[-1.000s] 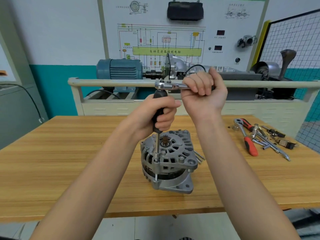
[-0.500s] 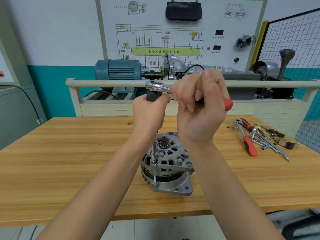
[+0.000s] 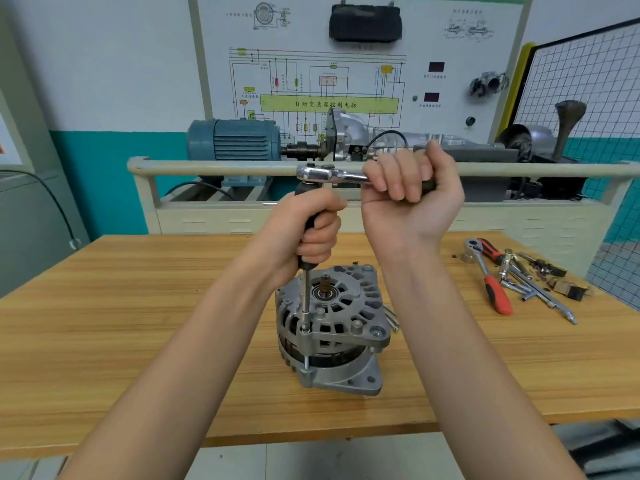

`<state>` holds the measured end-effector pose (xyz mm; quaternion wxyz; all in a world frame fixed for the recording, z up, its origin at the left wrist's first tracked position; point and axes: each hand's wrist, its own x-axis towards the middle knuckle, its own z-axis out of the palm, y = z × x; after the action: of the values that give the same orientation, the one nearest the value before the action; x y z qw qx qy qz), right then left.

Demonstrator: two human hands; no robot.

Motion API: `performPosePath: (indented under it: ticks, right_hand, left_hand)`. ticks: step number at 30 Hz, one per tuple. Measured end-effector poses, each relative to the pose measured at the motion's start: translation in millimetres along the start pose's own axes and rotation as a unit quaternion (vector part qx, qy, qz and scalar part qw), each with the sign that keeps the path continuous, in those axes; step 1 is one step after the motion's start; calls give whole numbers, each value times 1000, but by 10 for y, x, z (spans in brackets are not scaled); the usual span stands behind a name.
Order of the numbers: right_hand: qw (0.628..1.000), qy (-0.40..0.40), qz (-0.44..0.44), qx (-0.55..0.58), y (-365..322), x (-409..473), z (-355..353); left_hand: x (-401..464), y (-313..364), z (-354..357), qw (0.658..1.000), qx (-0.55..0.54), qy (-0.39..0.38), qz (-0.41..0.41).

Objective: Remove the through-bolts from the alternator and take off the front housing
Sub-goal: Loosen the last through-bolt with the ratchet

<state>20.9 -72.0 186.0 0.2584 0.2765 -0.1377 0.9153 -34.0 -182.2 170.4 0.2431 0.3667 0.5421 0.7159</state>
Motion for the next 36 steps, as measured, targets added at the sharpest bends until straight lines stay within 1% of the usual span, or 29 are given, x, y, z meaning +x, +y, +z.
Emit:
performPosePath:
  ticks: [2,3,5,7,8,9,10,11,13,15,17,18,19,20,23,26,28,30,32,33,34,36]
  right_hand:
    - [993,-42,-55,-92,53,-123,65]
    - [984,-71,-87,-137,92,-184,101]
    - [951,-128,-165,-228,178,-280,170]
    - [908,-169,-236,-302,248,-340,203]
    - [894,-183,-254,-322,269,-357,210]
    - [890,-192,-258,-323,269,-357,207]
    - [899,-193,-248,-304,251,-339,191]
    - [918,-188,-221,-272,211,-302,171]
    - [963,-150,-125,-187,101,-188,129]
    - [993,-81,-15,-86,10,-47,65]
    - [997,-20,70,19,-28,77,5]
    - [994,1,92,57,-25,124,-20]
    - [992,16,98,79,-16,156,-35]
    - [992,25,92,84,-4,167,-41]
    - [999,10,35,35,2,92,-12]
    - [994,-52,-50,-86,43,-76,62]
    - [970,-119,-122,-175,131,-198,140]
    - [929,-169,-202,-259,232,-299,201]
    - [892,-199,-257,-314,311,-373,233]
    - [885,-207,-265,-321,330,-388,240]
    - [891,-209,-260,-310,325,-381,236]
    - [928,-199,-203,-240,252,-313,207]
  left_hand:
    - [3,-32,52,994,26,98,38]
    - [2,-50,84,987,35,145,57]
    - [14,-75,147,971,51,219,85]
    - [32,-92,190,957,66,265,97]
    - [39,-103,199,953,71,277,100]
    - [42,-113,202,951,73,280,104]
    - [41,-119,199,953,74,274,106]
    - [31,-119,187,957,74,260,106]
    - [1,-89,120,973,62,199,96]
    - [-28,-36,4,994,23,83,68]
    - [-40,11,-91,998,-19,-53,37]
    - [-39,21,-111,994,-38,-101,25]
    - [-29,21,-114,990,-56,-126,13]
    - [-16,14,-105,989,-69,-130,2]
    - [9,2,-60,995,-59,-79,-11]
    - [-6,-13,-3,999,1,31,29]
    - [-21,-29,72,990,30,126,56]
    - [-23,-57,141,973,44,212,84]
    - [-18,-84,175,956,54,267,110]
    - [-16,-94,180,950,59,281,121]
    - [-15,-103,182,948,63,285,129]
    - [-32,-105,163,951,70,270,131]
